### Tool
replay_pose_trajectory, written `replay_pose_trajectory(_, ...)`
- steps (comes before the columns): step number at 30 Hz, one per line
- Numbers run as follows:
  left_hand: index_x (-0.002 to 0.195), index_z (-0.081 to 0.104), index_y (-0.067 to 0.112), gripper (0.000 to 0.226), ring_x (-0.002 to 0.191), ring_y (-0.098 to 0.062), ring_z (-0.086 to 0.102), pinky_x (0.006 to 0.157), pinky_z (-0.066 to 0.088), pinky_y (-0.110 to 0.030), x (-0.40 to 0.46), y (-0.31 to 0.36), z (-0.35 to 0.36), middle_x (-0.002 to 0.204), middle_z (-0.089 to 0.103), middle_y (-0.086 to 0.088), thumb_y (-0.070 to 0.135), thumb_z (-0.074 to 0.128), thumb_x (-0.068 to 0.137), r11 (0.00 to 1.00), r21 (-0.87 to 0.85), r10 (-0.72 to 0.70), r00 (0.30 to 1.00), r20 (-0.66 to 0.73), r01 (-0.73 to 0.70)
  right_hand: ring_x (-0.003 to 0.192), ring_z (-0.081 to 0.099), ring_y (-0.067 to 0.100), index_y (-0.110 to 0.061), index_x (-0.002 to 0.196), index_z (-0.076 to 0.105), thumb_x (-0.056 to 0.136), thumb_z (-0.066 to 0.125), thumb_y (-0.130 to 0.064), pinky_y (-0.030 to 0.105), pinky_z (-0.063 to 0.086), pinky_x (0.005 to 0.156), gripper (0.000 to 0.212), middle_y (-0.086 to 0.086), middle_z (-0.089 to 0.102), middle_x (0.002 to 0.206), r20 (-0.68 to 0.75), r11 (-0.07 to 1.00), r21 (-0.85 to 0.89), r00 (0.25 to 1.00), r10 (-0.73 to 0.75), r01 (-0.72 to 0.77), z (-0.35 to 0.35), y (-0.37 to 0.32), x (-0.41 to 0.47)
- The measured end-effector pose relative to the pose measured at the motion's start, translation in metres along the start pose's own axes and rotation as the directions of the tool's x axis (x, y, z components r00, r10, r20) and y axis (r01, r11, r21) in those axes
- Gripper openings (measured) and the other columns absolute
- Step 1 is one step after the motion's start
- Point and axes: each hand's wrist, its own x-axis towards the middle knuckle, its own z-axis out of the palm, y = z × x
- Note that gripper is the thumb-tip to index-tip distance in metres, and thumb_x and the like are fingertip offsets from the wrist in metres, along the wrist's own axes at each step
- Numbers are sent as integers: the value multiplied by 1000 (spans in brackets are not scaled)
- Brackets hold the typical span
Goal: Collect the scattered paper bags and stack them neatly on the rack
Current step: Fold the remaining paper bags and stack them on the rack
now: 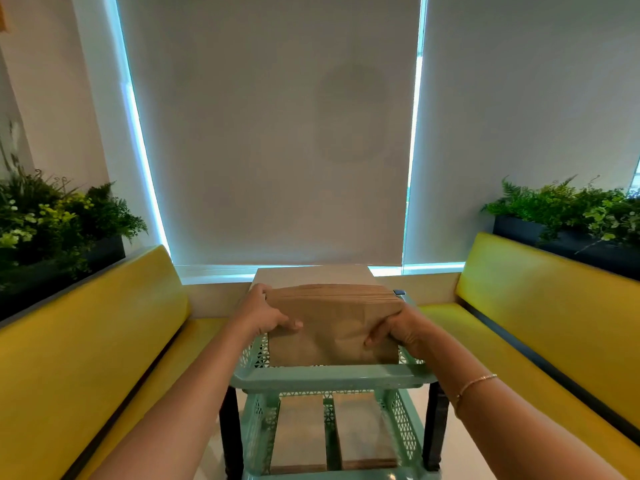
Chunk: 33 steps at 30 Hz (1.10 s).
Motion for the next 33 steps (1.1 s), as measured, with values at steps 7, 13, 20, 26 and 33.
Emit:
replay_pose_trajectory(7, 127, 47, 23, 78, 128, -21, 41, 115, 10, -52, 7, 61, -4, 133, 50, 3, 59, 76, 63, 604, 760, 51, 963, 264, -240, 100, 59, 34, -17, 79, 67, 50, 74, 16, 52, 51, 90, 44, 13, 68, 98, -39, 998, -63, 999, 29, -31, 1, -3, -4)
replay_pose_trajectory(13, 135, 33, 21, 95, 117, -24, 49, 100, 41, -44, 18, 66, 50, 133, 49, -4, 64, 73, 61, 580, 707, 146, 906, 398, -404, 102, 58, 30, -17, 90, 66, 63, 71, 12, 47, 51, 91, 41, 10, 67, 99, -40, 997, -73, 999, 28, -31, 2, -3, -7)
replay_pose_trajectory(20, 138, 32, 24, 96, 117, -23, 49, 100, 40, -44, 21, 64, 53, 134, 50, -1, 60, 76, 61, 577, 694, 181, 896, 406, -431, 117, 49, 22, -20, 130, 48, 85, 52, -58, 33, 38, 98, 59, 8, 52, 126, -213, 919, 388, 977, 10, 75, -7, -23, -18)
replay_pose_trajectory(26, 143, 24, 24, 100, 123, -24, 44, 102, 39, -43, 18, 64, 53, 141, 42, -2, 57, 76, 65, 569, 706, 148, 897, 416, -422, 98, 65, 25, -19, 117, 62, 68, 32, -88, 39, 50, 91, 90, 10, 69, 105, -175, 939, 344, 980, 94, -29, 6, -5, 2)
replay_pose_trajectory(33, 143, 24, 24, 100, 121, -24, 45, 100, 40, -42, 17, 65, 53, 139, 44, -2, 55, 77, 64, 584, 700, 136, 900, 415, -411, 101, 64, 20, -15, 120, 61, 79, 25, -80, 33, 50, 85, 85, 5, 67, 110, -105, 959, 282, 994, 3, 27, 3, -11, 0)
